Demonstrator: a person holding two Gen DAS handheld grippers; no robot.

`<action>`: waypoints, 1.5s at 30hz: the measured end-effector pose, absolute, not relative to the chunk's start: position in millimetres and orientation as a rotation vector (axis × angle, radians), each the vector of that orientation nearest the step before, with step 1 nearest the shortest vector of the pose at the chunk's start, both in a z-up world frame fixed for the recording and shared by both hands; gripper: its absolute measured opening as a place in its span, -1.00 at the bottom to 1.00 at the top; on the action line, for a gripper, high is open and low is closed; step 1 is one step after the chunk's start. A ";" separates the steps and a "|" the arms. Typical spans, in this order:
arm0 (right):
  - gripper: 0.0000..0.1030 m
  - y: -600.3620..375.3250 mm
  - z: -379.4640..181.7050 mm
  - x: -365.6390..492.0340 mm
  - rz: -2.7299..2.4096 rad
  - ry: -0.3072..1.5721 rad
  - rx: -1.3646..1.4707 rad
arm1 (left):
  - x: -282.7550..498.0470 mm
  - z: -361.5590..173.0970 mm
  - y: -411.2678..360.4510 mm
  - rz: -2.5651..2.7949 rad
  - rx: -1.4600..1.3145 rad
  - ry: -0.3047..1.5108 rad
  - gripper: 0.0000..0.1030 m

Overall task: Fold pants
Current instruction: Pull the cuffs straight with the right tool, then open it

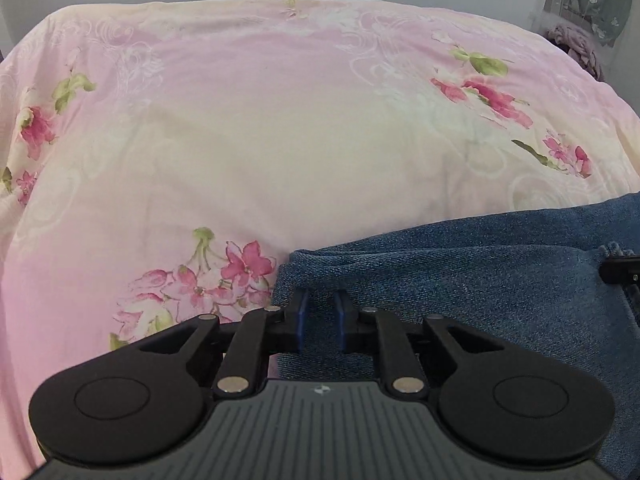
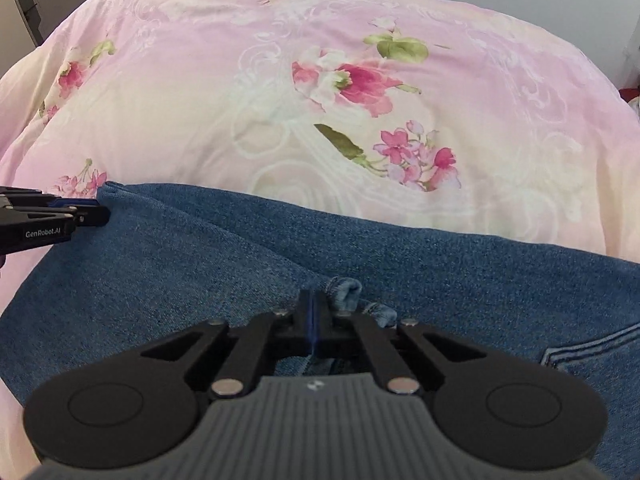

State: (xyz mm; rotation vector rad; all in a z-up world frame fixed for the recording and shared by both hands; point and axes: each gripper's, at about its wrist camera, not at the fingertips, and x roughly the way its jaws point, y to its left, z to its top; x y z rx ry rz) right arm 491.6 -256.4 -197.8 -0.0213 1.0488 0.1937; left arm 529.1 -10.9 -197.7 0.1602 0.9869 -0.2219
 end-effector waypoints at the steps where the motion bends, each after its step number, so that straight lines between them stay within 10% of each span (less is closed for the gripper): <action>1: -1.00 -252.6 -193.4 488.9 0.191 1.046 -0.043 | 525.3 -190.3 -11.2 -0.213 0.169 0.977 -0.64; 11: -0.96 -233.7 -150.8 391.3 0.258 0.947 -0.064 | 412.5 -135.9 6.9 -0.197 0.172 0.845 -0.63; 45: -0.96 -244.2 -196.1 326.8 0.228 0.957 -0.098 | 341.9 -212.8 31.7 -0.150 0.185 1.009 -0.54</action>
